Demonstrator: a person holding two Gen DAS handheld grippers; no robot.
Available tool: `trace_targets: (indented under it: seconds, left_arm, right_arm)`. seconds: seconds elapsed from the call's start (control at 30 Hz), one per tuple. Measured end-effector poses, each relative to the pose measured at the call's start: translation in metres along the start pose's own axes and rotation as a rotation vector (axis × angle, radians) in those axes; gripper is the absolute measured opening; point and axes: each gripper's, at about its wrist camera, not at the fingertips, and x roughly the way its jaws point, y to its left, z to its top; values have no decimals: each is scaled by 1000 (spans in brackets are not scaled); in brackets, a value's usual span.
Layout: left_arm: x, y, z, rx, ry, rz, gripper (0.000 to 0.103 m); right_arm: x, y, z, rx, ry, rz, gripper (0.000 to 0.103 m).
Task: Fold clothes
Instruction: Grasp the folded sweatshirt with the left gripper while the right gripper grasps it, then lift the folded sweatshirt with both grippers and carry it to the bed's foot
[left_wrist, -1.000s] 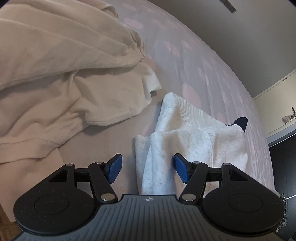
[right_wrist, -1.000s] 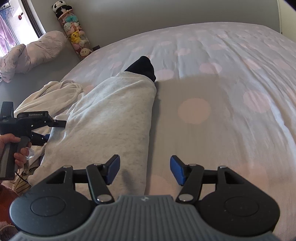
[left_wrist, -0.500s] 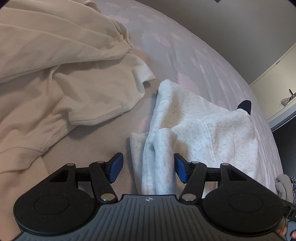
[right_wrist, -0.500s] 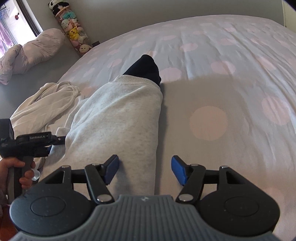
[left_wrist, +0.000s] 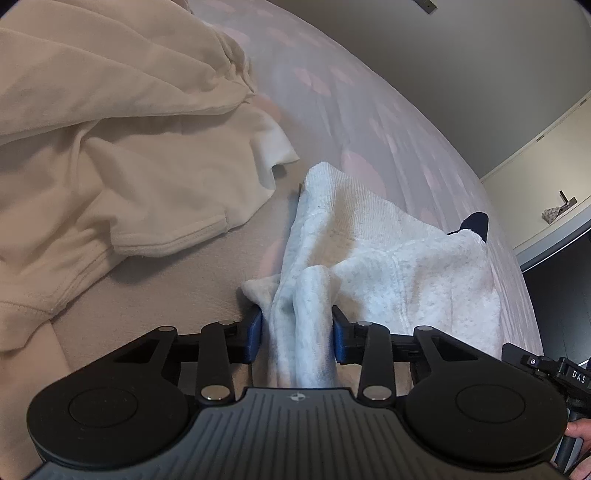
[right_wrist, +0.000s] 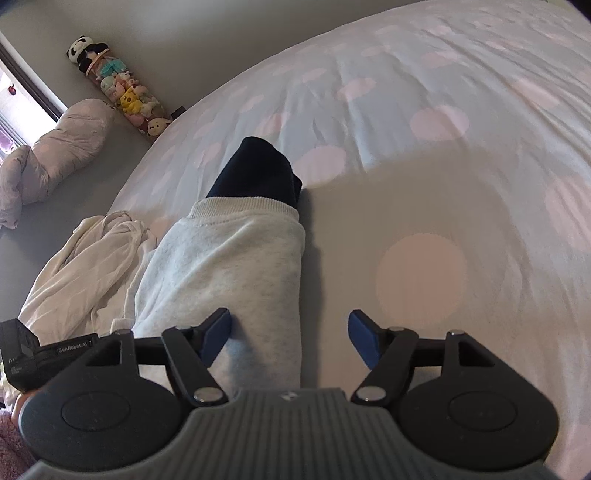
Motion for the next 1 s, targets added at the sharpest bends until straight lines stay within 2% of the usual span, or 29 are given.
trace_targets:
  seconds: [0.2,0.27,0.37,0.47,0.6,0.8,1.0]
  left_arm:
    - [1,0,2,-12,6,-8,30]
    - [2,0,2,-15,9,-5,29]
    - [1,-1,3,-11,11,2,29]
    - [0,0,4,-18,11,-1,29]
    - [0,0,4,-17,11,-5,27]
    - [-2,1,4,-9,0,-24,22]
    - [-8,-1,4,11,-24,-37,19]
  right_arm:
    - [26,-29,-5,219,49,144,76]
    - [31,-30,-6,236,46,170,75]
    - [37,-26,-2,228,64,179,73]
    - [46,-20,5,209,99,187,59]
    - [50,-12,9,166,114,164,51]
    - [37,-1,9,171,76,157,36]
    - [13,24,12,118,18,155,32]
